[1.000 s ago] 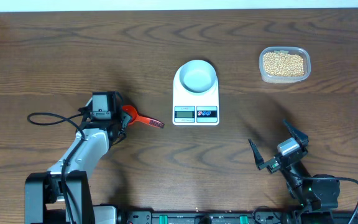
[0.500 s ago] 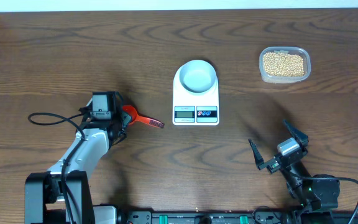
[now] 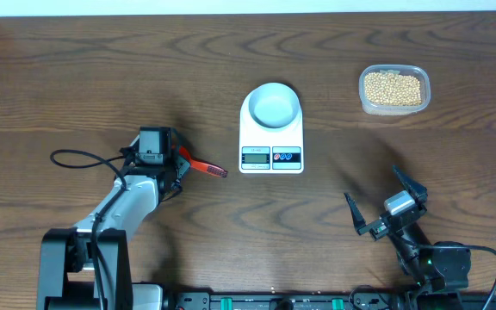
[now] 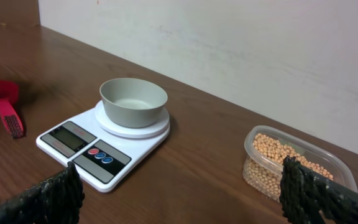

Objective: Scoop item into bowl and weigh 50g on scale
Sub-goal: 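Lower the left gripper and pinch the red scoop's rim, then lift the red scoop with the left gripper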

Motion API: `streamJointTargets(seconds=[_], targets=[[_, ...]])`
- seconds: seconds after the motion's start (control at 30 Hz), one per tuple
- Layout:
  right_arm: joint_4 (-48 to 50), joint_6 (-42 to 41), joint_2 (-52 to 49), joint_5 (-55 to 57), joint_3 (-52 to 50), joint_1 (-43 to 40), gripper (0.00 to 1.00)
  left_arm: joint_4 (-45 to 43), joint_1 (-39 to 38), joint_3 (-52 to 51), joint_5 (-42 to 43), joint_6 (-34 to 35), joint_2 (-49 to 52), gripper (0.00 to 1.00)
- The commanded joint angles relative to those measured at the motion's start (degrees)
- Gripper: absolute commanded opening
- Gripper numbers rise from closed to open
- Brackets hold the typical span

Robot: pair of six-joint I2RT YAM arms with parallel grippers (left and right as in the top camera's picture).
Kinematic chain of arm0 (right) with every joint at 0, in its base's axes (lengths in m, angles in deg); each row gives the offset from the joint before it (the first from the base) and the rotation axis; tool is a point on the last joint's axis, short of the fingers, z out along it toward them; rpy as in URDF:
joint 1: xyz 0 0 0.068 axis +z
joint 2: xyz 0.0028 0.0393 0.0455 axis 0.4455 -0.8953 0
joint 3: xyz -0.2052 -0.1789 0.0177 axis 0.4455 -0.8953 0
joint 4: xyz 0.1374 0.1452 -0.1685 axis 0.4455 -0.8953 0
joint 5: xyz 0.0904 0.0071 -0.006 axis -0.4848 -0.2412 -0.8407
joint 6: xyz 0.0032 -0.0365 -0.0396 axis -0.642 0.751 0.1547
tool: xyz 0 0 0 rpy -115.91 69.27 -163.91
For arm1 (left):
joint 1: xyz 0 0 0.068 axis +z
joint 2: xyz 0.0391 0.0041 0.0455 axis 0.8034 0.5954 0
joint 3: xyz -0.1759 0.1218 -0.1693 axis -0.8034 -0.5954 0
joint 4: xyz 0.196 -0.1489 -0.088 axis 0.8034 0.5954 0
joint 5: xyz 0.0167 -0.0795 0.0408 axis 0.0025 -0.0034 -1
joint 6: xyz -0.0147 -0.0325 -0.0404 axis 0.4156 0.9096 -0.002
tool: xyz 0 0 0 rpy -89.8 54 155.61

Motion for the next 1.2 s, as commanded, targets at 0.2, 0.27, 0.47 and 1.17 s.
streamJointTargets(seconds=[0.2,0.27,0.47,1.17], targets=[[-0.2,-0.1,0.3,-0.3,-0.2,0.3,0.99,0.2,0.0,0.5,-1.8,0.5,1.3,0.25],[-0.2,-0.1,0.3,-0.3,-0.2,0.3,0.99,0.3,0.0,0.5,-1.8,0.5,1.3,0.20],[-0.2,-0.1,0.3,-0.3,-0.2,0.3,0.99,0.2,0.0,0.5,-1.7,0.5,1.3,0.08],[-0.2,-0.1,0.3,-0.3,-0.2,0.3,0.99,-0.8,0.0,0.6,-2.2,0.5,-7.8,0.07]])
